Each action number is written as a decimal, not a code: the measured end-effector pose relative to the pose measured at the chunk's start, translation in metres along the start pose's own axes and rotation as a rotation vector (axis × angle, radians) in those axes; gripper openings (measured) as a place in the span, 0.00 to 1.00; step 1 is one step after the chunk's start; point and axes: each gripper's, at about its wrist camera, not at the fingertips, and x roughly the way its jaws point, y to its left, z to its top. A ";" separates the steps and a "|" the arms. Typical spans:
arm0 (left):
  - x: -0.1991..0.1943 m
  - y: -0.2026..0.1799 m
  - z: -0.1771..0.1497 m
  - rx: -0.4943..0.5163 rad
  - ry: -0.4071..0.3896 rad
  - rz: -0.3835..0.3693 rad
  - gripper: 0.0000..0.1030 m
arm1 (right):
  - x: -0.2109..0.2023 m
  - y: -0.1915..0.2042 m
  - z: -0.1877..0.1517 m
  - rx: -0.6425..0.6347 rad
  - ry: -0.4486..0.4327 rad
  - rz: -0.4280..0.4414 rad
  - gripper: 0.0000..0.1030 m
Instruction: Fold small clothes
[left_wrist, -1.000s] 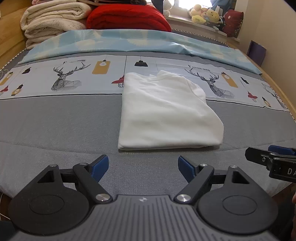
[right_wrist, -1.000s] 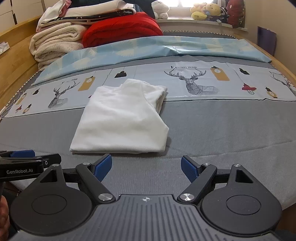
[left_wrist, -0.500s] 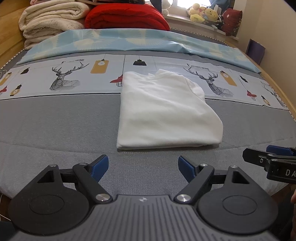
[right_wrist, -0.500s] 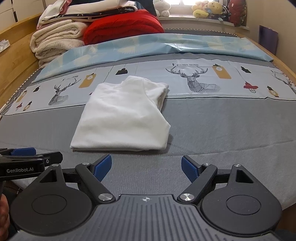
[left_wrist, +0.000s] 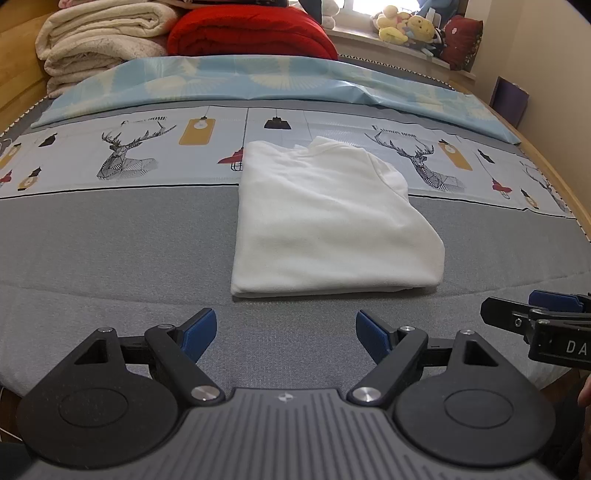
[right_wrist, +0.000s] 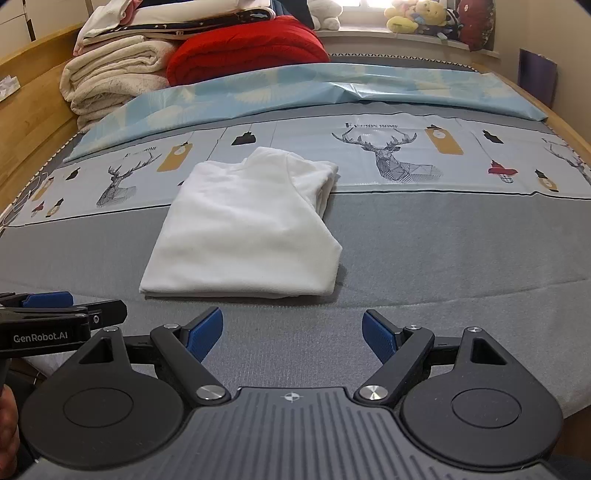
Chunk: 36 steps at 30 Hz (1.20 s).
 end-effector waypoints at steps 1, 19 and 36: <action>0.000 0.000 0.000 -0.001 0.000 0.001 0.84 | 0.000 0.000 0.000 0.000 0.000 -0.001 0.81; 0.000 0.000 0.000 -0.003 0.001 -0.003 0.84 | 0.001 0.001 0.000 -0.008 0.004 -0.001 0.81; 0.000 0.002 0.000 -0.004 0.000 -0.003 0.94 | 0.000 0.000 -0.001 -0.017 0.007 0.001 0.81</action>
